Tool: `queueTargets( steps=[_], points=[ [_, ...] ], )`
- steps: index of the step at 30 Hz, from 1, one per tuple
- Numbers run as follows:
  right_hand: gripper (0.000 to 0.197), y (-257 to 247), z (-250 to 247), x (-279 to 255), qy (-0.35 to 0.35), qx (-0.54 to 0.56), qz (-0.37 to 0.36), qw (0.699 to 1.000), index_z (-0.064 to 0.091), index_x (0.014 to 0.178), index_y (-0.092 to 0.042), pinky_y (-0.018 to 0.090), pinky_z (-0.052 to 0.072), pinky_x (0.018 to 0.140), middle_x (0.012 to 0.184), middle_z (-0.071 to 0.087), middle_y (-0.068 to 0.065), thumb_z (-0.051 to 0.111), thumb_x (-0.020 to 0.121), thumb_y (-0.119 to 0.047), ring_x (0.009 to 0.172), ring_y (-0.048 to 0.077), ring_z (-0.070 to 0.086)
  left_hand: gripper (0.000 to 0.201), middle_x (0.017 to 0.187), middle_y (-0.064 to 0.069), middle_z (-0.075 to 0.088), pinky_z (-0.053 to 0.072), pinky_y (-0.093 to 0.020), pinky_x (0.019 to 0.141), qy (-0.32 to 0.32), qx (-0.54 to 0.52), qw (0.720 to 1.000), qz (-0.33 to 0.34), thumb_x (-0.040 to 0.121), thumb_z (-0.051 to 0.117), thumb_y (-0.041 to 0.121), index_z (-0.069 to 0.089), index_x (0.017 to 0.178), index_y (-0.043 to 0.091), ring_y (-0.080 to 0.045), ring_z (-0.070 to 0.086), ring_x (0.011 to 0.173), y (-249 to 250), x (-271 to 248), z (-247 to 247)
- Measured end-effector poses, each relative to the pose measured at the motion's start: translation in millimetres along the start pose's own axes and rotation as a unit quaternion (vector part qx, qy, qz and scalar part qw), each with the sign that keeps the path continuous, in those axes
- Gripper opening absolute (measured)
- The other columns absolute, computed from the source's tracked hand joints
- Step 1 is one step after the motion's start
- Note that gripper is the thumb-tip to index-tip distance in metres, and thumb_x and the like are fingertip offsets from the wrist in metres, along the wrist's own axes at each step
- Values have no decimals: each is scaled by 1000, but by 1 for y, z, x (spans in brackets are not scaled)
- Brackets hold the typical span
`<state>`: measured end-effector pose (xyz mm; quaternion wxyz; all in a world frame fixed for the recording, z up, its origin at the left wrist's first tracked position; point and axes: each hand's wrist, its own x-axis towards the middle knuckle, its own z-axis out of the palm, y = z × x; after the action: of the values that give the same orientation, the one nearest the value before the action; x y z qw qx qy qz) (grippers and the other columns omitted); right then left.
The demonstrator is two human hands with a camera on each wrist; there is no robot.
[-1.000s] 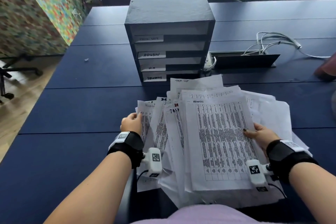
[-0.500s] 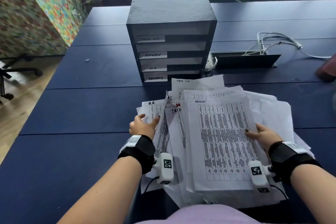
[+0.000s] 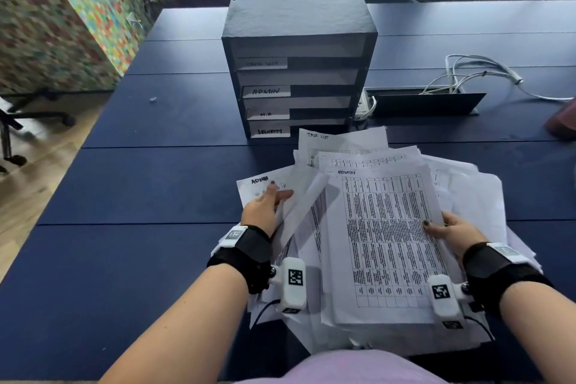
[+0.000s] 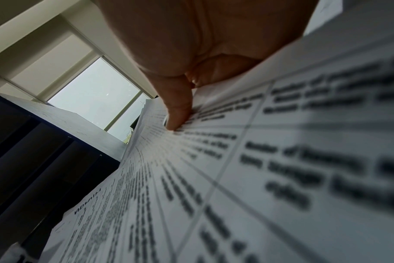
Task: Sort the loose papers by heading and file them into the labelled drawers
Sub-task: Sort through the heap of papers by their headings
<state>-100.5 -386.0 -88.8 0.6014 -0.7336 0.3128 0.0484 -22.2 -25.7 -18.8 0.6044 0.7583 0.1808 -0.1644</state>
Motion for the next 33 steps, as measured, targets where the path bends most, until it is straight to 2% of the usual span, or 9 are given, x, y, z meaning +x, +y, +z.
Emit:
queueTargets(
  steps=[4,9,13,15,17,19,21,28,33],
  points=[
    [23,-1,1,-1,0,5,1,1000,60,102,-13,16,51,57,64,70,-13,58,85,1,57,0,63,4,100,-8,69,48,-30,75,72,56,996,-22,89,59,26,59,88,22,-22,58,77,-5,7,-3],
    [23,-6,2,-7,1,12,6,1000,59,106,-8,16,52,56,61,70,-12,56,86,3,54,1,63,51,131,-8,41,37,-36,104,155,149,974,-76,74,72,42,52,118,23,-30,41,122,-9,6,-8],
    [21,-13,5,-14,-1,23,2,1000,56,104,-8,13,51,51,55,68,-13,53,87,5,49,-1,61,82,129,-10,52,42,-31,92,140,39,987,-70,73,75,29,29,141,24,-27,54,112,-10,18,-26],
    [23,-12,5,-14,4,26,4,1000,57,105,-8,14,51,52,56,68,-12,54,87,5,49,0,62,75,127,-5,55,39,-27,86,130,4,989,-76,81,68,17,27,143,21,-27,56,111,-6,19,-32],
    [24,-12,4,-14,6,26,9,1000,57,106,-8,14,51,53,57,68,-12,54,86,5,50,0,62,51,120,-3,59,41,-26,81,102,12,993,-65,84,63,10,47,132,19,-26,59,103,-4,19,-34],
    [25,-11,4,-13,4,24,11,1000,57,107,-8,14,51,53,58,68,-13,54,86,5,50,0,62,18,102,-8,71,51,-31,74,64,32,997,-32,84,61,10,68,97,20,-24,62,81,-2,18,-32],
    [24,-11,4,-13,4,23,10,1000,57,107,-9,14,51,53,58,69,-13,54,86,5,51,0,62,15,83,-8,73,57,-39,71,67,70,995,3,82,59,9,70,79,18,-24,63,69,-3,17,-29],
    [22,-7,2,-9,3,6,10,1000,60,104,-13,28,54,67,62,70,-12,58,86,-1,62,12,65,12,71,-5,60,40,-24,53,168,49,976,131,90,46,5,54,81,6,-19,49,63,17,11,-26],
    [20,-10,4,-10,2,10,11,1000,60,98,-15,37,48,79,60,70,-11,58,86,1,70,23,59,14,77,-10,59,39,-29,61,207,63,948,233,95,44,15,48,82,10,-22,49,66,46,8,-42]
  ],
)
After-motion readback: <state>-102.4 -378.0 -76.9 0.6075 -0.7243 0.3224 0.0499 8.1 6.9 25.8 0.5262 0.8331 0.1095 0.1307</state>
